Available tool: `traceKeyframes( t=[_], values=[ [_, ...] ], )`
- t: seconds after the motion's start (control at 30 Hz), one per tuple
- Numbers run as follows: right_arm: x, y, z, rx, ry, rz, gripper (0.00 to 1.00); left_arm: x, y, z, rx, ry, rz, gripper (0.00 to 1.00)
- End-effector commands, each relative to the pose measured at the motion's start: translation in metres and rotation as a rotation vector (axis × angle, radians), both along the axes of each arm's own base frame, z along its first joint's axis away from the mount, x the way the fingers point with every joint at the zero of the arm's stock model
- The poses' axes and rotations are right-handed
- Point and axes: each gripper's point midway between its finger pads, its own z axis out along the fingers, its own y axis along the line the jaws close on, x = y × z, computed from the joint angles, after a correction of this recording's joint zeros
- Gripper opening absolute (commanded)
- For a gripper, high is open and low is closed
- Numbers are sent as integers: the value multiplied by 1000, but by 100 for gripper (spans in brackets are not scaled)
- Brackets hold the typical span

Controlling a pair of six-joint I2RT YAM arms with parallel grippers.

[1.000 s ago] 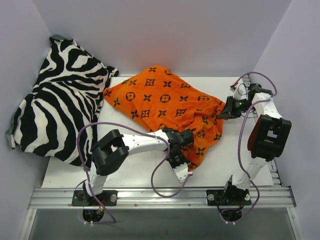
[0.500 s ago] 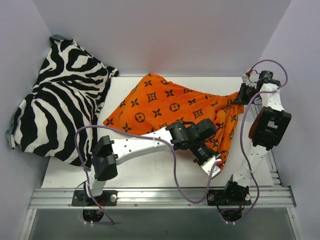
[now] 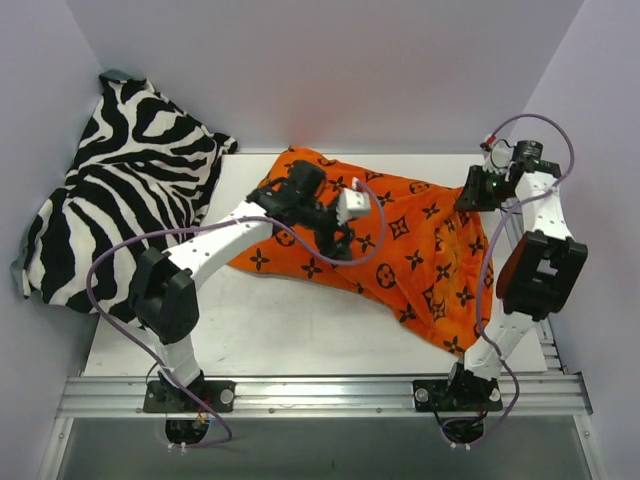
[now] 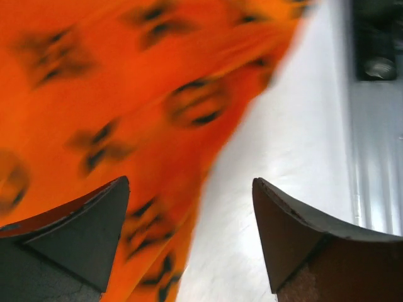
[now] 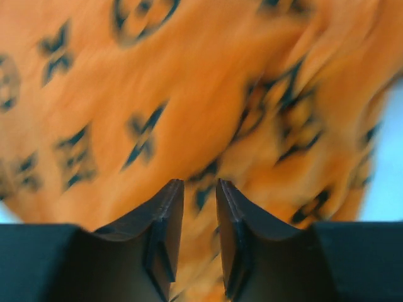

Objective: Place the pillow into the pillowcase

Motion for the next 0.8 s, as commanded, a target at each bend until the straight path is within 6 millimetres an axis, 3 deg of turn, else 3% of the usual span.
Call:
traceKeyframes(
  t=[0.0,0.03,0.13,0.17,0.2,0.23,0.27,0.3,0.43,0.57,0.7,0.77],
  values=[
    [-64,37,39,176,30,53,26,65,33,8,7,71,312,81],
    [-77,49,36,236,72,53,21,79,33,16,-9,68,348,79],
    [-105,83,28,425,164,60,17,95,19,14,-21,137,406,78],
    [-109,92,24,450,181,73,15,103,5,33,-78,118,411,78],
    [-112,97,17,467,203,77,14,103,-11,23,-70,140,416,78],
    [-112,101,9,489,222,53,13,103,-24,25,-82,178,444,78],
    [-112,102,4,497,229,48,10,111,-41,47,-138,157,454,78],
    [-111,102,-3,498,241,36,9,115,-56,31,-122,186,465,79],
    [-105,86,-19,472,245,-27,2,107,-119,32,-169,284,507,79],
    [-104,77,9,542,191,-69,7,105,-158,22,-194,318,558,78],
    [-114,71,55,608,106,-76,13,104,-176,2,-186,256,600,76],
    [-122,62,61,608,93,-94,13,106,-180,-5,-179,223,644,74]
  ],
)
